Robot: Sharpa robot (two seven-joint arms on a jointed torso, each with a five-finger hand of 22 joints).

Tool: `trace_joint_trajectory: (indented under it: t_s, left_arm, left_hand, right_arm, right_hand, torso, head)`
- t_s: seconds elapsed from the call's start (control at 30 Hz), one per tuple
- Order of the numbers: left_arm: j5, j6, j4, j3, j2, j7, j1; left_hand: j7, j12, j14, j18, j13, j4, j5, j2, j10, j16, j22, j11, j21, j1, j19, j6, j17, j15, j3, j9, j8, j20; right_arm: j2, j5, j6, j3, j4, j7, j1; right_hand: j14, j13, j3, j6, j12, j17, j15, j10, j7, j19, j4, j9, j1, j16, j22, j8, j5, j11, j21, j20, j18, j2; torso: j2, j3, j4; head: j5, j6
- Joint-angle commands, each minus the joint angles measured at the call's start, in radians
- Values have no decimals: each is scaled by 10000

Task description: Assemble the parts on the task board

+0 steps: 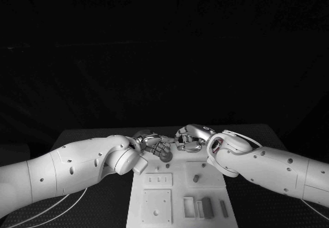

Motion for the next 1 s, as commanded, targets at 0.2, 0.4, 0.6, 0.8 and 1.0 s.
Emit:
trace_joint_trajectory:
  t_s: [0.2,0.4,0.6,0.8,1.0]
  left_arm:
    - [-37,163,-6,1,79,-352,11]
    - [-37,322,17,-1,113,-346,11]
    - [-37,411,34,-1,182,-337,10]
    - [-37,410,71,0,208,-278,9]
    - [-32,259,56,1,221,-227,9]
  left_hand:
    - [16,-20,-44,48,58,-27,23,17,-37,-83,31,-17,-75,-103,-62,100,59,11,-51,-38,-4,19]
    - [10,-11,-36,54,81,-24,23,40,-23,-92,40,-27,-78,-117,-58,124,80,7,-46,-47,-3,16]
    - [0,0,-27,58,105,-34,23,65,-6,-101,50,-38,-79,-115,-54,153,100,4,-37,-54,2,15]
    - [-49,50,23,68,180,-77,23,145,83,-113,84,-86,-71,-87,-19,278,160,-13,-8,-60,43,4]
    - [-69,47,27,63,222,-127,24,290,81,-149,104,-93,-82,-43,-18,307,199,-12,34,-82,34,5]
  right_arm:
    - [79,-92,-39,21,198,-166,2]
    - [162,-81,-4,22,216,-155,1]
    - [237,-79,26,23,213,-143,1]
    - [328,-43,116,23,204,-117,1]
    - [348,-21,169,23,302,-92,0]
  right_hand:
    - [85,-17,2,1574,64,18,-29,-136,164,15,-51,15,-35,20,170,64,-10,-107,68,-60,167,91]
    - [97,-22,7,1576,65,22,-34,-129,161,27,-59,21,-41,21,168,61,-10,-110,71,-65,167,94]
    - [102,-25,10,1576,65,19,-38,-126,160,34,-62,26,-47,20,167,58,-10,-111,72,-69,167,94]
    - [105,-28,11,1577,65,18,-39,-124,160,38,-63,28,-52,19,166,56,-10,-112,73,-71,167,95]
    - [115,-31,15,1578,66,26,-41,-122,159,42,-64,32,-57,20,165,54,-10,-113,73,-74,167,100]
  torso:
    - [12,0,-7]
    - [13,-6,-21]
    - [1,-5,-1]
    - [7,-13,-6]
    - [15,-2,-15]
  head:
    - [15,-23]
    - [17,-47]
    - [6,-60]
    - [0,-62]
    - [-3,-78]
